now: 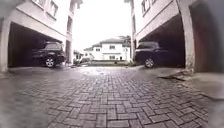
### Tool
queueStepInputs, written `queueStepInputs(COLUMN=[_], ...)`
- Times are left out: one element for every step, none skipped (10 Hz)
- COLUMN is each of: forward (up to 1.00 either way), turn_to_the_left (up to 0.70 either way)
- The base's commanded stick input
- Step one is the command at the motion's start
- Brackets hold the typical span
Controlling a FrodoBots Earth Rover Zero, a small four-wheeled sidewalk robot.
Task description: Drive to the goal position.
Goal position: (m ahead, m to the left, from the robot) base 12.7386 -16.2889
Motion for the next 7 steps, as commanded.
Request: queueStepInputs(forward=[0.70,0.70,0.70,0.70,0.70,0.70,0.70], turn_to_the_left=[0.00,0.00,0.00,0.00,0.00,0.00,0.00])
